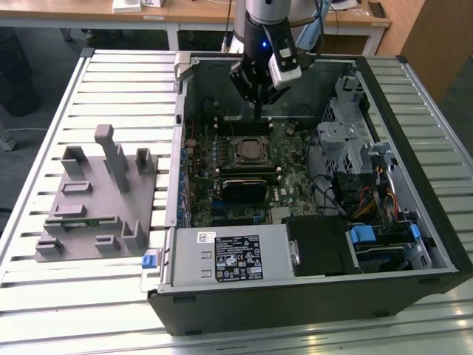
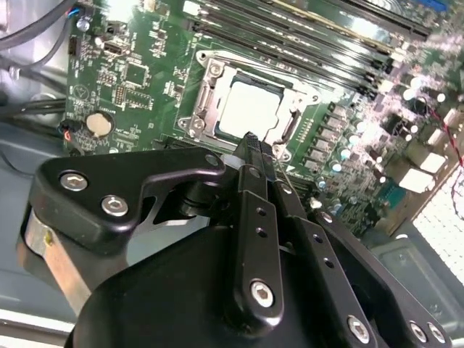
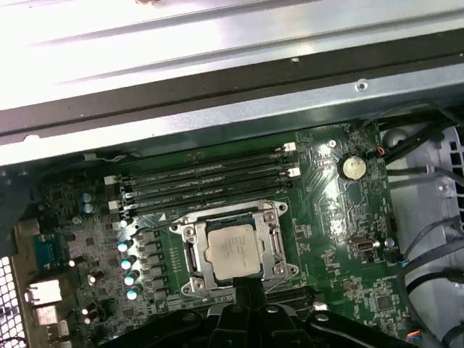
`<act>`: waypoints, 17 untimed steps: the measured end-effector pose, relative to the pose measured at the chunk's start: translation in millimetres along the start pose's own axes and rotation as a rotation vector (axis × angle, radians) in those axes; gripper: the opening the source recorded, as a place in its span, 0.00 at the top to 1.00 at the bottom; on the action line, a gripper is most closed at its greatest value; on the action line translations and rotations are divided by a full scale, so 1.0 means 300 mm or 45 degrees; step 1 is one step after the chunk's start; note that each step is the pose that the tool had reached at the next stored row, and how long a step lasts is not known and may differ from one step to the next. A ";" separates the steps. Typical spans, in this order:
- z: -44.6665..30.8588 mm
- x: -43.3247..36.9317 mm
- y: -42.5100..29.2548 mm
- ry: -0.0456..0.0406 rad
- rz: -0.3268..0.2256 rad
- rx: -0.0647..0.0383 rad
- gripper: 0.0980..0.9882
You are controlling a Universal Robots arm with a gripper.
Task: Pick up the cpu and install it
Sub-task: 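Install the first cpu locking lever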
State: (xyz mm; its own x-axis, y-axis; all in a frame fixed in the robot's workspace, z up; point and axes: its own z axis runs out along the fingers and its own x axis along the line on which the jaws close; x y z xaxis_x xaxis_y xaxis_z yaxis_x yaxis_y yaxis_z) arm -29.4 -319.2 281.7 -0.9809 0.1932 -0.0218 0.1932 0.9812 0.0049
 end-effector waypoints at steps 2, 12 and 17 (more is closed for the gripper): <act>0.002 0.000 0.000 -0.006 -0.031 -0.006 0.99; 0.011 0.009 -0.002 0.014 -0.116 -0.116 0.99; 0.012 0.035 -0.007 0.015 -0.128 -0.116 0.99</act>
State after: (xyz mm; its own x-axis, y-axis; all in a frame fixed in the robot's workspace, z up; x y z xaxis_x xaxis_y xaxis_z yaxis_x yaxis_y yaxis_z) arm -40.0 -319.2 277.9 -0.9955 0.0937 -0.0151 0.0919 0.9913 0.0940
